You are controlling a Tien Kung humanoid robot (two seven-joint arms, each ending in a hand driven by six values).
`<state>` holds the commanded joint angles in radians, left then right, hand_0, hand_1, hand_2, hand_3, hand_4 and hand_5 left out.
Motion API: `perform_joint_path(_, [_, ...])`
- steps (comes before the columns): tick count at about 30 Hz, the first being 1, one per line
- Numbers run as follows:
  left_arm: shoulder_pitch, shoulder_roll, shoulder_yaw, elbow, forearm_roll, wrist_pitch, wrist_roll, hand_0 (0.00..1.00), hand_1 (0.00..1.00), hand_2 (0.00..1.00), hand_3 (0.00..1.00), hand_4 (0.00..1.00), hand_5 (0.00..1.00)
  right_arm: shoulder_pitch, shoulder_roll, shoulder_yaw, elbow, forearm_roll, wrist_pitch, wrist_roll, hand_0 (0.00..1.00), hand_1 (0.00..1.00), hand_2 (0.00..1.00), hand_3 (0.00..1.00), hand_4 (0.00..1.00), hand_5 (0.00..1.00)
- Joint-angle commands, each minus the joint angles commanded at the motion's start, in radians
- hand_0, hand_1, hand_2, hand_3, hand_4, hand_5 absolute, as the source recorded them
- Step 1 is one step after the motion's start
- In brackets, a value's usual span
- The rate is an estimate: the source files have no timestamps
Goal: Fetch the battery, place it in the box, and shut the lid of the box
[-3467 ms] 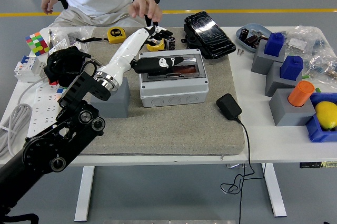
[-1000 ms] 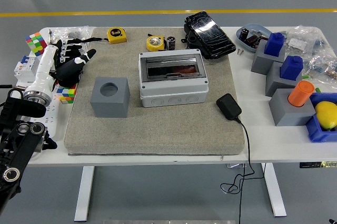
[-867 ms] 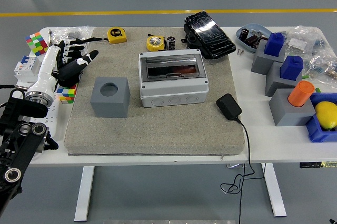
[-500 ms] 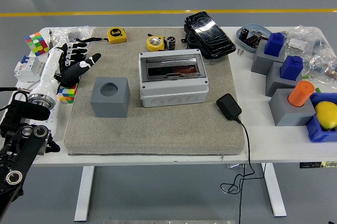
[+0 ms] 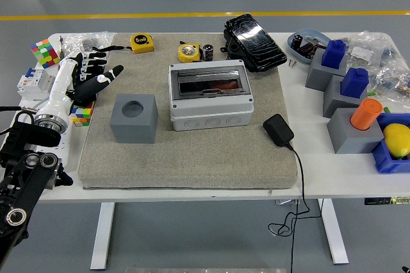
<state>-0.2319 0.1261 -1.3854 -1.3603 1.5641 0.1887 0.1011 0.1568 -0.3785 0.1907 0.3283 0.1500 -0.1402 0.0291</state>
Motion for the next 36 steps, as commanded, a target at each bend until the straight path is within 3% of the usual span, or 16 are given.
perform_joint_path(36, [0.006, 0.016, -0.008, -0.017, -0.001, -0.001, 0.001, 0.606, 0.714, 0.705, 0.713, 0.998, 0.472, 0.0, 0.004, 0.016, -0.003, 0.0, -0.002, 0.0, 0.55, 0.586, 0.577, 0.543, 0.915, 0.481])
